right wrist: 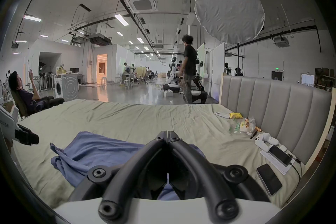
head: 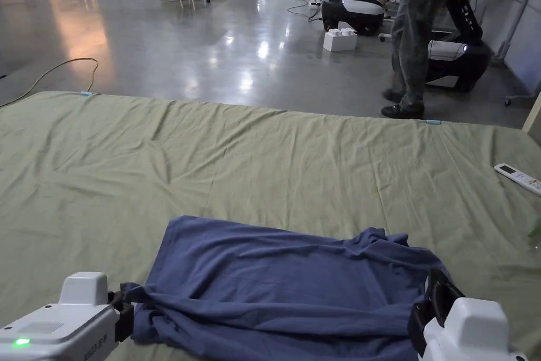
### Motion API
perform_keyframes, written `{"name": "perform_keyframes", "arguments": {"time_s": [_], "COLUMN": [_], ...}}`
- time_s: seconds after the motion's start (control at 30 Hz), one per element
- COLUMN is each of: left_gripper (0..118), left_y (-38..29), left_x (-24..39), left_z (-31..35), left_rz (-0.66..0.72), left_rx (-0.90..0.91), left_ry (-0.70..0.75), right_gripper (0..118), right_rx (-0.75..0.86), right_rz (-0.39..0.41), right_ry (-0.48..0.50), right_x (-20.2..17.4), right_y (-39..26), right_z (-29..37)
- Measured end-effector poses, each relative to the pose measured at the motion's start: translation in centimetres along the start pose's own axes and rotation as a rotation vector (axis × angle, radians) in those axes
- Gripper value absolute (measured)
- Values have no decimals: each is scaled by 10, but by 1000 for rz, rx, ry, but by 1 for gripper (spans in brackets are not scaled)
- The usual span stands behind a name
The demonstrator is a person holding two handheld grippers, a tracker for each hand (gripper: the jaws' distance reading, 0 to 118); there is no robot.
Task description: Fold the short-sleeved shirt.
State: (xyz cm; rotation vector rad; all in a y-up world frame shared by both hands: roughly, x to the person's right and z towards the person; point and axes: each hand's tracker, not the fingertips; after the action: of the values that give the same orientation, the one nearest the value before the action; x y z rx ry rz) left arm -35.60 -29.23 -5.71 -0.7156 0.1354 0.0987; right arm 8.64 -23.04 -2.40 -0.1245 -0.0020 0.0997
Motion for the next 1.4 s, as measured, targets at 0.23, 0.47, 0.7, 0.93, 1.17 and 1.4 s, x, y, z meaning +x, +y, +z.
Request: {"name": "perform_keyframes", "arguments": {"time_s": [0.23,0.47,0.7,0.93,1.17,1.4], "left_gripper": [29,77,50,8,8,8], "left_y": [21,25,14,9,7,-9], "left_x": [21,33,56,41,14,14], "left_z": [-40,-65,-34,-36,-23,-12], "left_rz": [-9,-6,-62,-118,-48,-14], "left_rx": [-189,-380,-358,-352,-213,-138], "left_ry": [34,23,11,-29,-63,-83], "right_gripper": [1,1,1,1,1,60], "right_rx": [-55,-104,-142,-173,-239,-578], "right_rz": [20,28,21,2,-3,-23], "right_ry": [-11,-33,-44,-33,-62,-54], "right_x": [8,18,25,29,60,109], "right_y": [-13,-25,-35,-41,-46,-77], "right_z": [-4,-6,-7,-9,-13,-58]}}
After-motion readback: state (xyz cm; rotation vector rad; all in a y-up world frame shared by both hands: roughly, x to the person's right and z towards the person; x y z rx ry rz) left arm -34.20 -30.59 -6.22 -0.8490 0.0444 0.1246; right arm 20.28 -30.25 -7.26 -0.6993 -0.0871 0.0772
